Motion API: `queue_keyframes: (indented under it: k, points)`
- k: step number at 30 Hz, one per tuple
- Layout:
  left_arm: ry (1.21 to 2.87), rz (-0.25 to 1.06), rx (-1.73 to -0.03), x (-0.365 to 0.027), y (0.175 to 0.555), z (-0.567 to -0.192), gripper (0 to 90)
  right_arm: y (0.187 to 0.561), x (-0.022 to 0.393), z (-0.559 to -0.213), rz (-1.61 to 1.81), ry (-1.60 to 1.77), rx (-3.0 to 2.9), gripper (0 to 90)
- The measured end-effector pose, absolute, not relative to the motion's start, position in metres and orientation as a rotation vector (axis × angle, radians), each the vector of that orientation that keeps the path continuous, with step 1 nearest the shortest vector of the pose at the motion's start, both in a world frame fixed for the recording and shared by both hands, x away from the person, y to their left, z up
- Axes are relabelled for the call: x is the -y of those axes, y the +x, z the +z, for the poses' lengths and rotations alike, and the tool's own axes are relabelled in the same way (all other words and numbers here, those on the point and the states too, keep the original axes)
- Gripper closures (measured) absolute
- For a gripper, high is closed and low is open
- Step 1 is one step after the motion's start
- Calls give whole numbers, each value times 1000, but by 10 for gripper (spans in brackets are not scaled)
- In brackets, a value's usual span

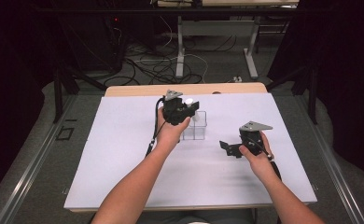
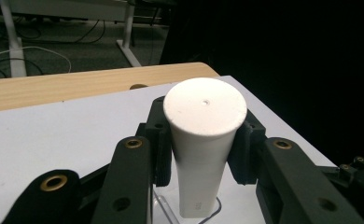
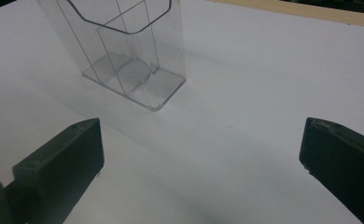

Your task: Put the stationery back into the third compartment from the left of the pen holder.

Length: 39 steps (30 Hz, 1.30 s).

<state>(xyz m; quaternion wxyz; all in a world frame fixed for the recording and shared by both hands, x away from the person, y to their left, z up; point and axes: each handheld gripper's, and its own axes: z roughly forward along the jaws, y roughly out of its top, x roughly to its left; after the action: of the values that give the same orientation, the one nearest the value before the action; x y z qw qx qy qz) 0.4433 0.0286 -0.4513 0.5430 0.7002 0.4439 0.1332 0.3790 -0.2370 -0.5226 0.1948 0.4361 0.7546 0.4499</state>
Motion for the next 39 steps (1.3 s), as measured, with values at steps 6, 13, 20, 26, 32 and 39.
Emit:
queue_keyframes:
  k: [6,13,20,26,32,39]
  points:
    - [1669,315,-1056,-20,445,-458,668,380,237,-525,1259,1219,-2119,0]
    - [1697,329,-1063,-15,447,-465,668,380,237,-525,1263,1223,-2128,0]
    - [1732,341,-1058,-13,447,-473,667,380,236,-527,1263,1227,-2139,0]
    - [1744,356,-1048,-12,447,-474,667,380,236,-527,1266,1228,-2145,0]
    - [1754,361,-1045,-12,447,-475,666,380,236,-528,1265,1229,-2147,0]
    - [1776,364,-1049,-10,446,-476,665,380,236,-529,1269,1235,-2148,0]
